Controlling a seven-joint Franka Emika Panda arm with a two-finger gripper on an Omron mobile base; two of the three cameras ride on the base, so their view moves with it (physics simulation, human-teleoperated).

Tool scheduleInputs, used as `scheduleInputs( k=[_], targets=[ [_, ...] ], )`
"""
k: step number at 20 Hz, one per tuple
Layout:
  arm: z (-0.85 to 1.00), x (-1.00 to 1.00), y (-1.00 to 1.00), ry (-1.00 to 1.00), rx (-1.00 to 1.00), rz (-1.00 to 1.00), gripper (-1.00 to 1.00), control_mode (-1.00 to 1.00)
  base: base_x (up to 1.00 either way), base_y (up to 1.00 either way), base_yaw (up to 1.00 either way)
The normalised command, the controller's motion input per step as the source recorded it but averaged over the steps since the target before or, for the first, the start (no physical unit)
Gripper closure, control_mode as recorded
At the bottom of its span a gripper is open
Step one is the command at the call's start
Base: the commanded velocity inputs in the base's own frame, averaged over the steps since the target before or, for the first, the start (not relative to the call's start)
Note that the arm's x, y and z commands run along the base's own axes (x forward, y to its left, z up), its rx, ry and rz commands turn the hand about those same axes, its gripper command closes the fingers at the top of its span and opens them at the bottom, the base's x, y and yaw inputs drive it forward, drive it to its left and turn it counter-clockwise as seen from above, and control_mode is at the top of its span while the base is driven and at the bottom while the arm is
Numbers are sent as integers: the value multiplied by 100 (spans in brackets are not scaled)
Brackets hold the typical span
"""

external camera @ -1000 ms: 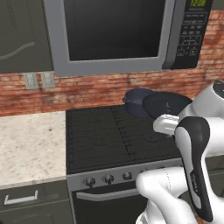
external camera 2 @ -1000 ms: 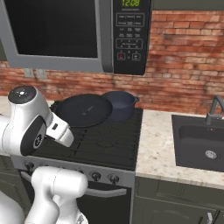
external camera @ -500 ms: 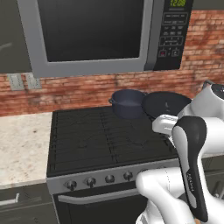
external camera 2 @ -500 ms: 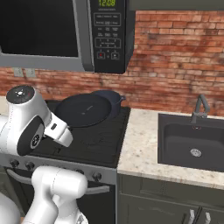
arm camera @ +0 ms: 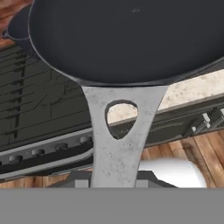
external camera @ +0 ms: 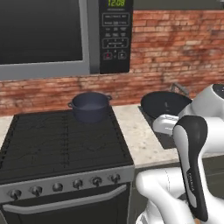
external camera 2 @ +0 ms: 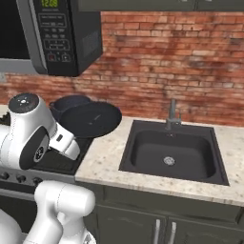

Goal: Move the pot and pan from the stove into the sink.

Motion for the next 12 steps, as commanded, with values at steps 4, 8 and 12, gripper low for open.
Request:
scheduleInputs(
  k=[4, 8, 12],
  targets=[
    [0, 0, 0, 0, 0, 0, 100, 100, 2, -83, 0],
    [0, 0, 0, 0, 0, 0, 100, 100, 1, -82, 0],
    [0, 0, 0, 0, 0, 0, 100, 100, 2, -77, 0]
  ],
)
